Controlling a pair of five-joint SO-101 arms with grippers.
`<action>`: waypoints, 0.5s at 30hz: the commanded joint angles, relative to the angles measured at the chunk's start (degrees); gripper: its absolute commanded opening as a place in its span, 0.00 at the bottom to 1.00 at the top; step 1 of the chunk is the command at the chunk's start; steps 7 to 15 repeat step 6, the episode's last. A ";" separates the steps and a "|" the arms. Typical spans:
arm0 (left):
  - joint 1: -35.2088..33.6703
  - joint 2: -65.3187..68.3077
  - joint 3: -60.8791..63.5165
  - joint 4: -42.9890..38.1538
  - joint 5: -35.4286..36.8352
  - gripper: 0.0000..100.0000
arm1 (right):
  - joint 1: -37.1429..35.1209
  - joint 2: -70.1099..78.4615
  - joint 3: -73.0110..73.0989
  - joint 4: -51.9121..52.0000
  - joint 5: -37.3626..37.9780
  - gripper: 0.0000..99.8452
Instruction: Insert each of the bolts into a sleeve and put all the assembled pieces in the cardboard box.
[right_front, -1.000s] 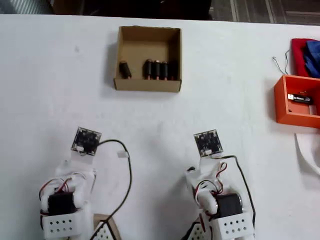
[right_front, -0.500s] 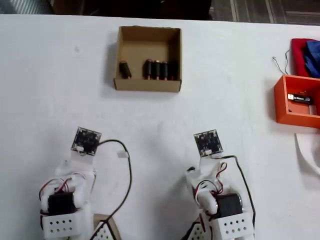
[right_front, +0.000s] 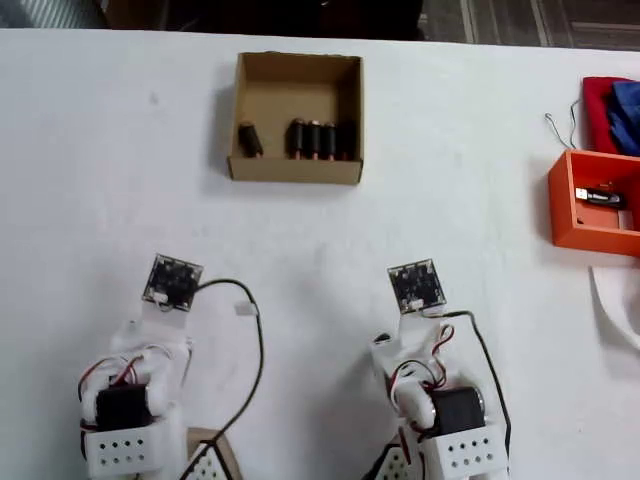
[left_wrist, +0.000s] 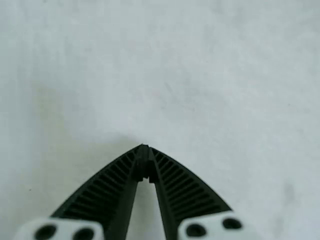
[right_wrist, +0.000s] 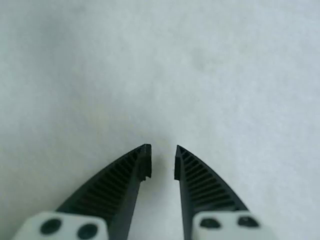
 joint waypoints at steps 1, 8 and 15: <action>0.53 -1.41 1.10 -0.53 -0.09 0.03 | -0.04 0.31 0.35 -0.57 -0.35 0.07; 0.53 -1.41 1.10 -0.53 -0.09 0.03 | -0.04 0.31 0.35 -0.57 -0.35 0.07; 0.53 -1.41 1.10 -0.53 -0.09 0.03 | -0.04 0.31 0.35 -0.57 -0.35 0.07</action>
